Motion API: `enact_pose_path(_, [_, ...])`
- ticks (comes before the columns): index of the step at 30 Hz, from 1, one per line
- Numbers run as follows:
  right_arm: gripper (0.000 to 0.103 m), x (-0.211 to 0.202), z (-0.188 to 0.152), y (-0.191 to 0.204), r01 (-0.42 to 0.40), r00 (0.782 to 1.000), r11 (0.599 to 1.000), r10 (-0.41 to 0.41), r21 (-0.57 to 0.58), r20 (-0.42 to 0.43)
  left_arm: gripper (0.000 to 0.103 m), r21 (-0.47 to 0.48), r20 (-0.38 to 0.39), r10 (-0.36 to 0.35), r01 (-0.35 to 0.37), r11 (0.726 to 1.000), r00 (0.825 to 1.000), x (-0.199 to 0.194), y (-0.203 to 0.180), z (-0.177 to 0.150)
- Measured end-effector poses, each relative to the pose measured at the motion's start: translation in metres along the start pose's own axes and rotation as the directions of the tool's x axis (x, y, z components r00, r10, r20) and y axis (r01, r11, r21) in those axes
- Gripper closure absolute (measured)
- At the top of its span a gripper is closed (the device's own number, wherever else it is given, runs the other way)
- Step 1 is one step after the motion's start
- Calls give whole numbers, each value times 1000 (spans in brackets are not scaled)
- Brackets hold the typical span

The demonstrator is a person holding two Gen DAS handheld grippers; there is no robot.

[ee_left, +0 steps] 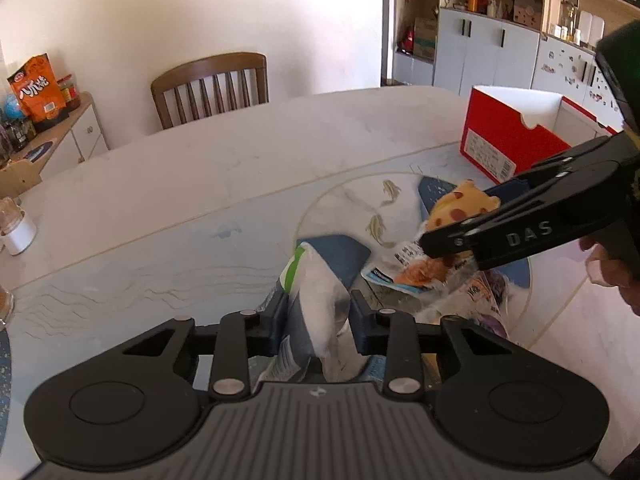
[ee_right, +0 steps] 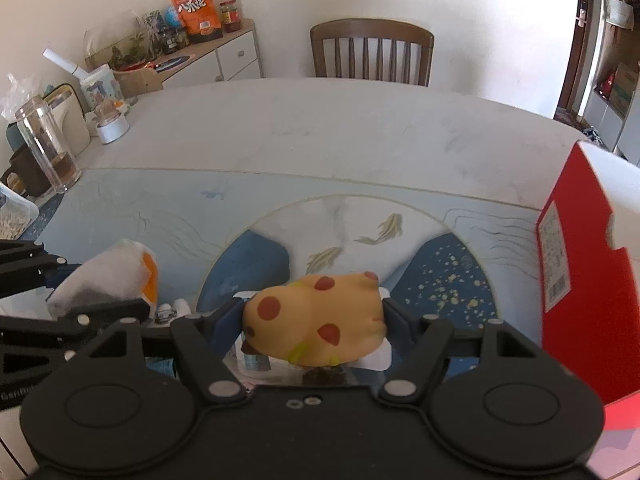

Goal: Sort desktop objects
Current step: 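Grasp the yellow plush with right gripper while left gripper grasps white-green bag, then carry the plush and the bag with both grippers over the shoebox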

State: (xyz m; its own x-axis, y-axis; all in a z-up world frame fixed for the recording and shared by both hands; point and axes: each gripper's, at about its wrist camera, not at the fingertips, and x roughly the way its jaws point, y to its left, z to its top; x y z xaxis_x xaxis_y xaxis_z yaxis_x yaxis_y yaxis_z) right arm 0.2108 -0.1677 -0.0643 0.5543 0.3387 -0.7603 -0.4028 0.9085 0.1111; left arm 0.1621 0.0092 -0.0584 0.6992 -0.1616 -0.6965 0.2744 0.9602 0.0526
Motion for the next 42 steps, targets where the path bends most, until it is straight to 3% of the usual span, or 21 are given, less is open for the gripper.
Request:
enact_pose_path(17, [31, -44, -5, -9, 50, 998, 998, -52, 39, 48, 77, -46, 66, 31, -28, 999, 997, -30, 11, 5])
enact_pose_path(29, [31, -80, -12, -27, 95, 992, 992, -101, 89, 70, 77, -16, 128, -37, 39, 999, 991, -52, -14, 32])
enact_pose_path(42, [31, -113, -16, -60, 142, 982, 982, -155, 127, 103, 77, 86, 197, -129, 114, 990, 972, -60, -68, 74])
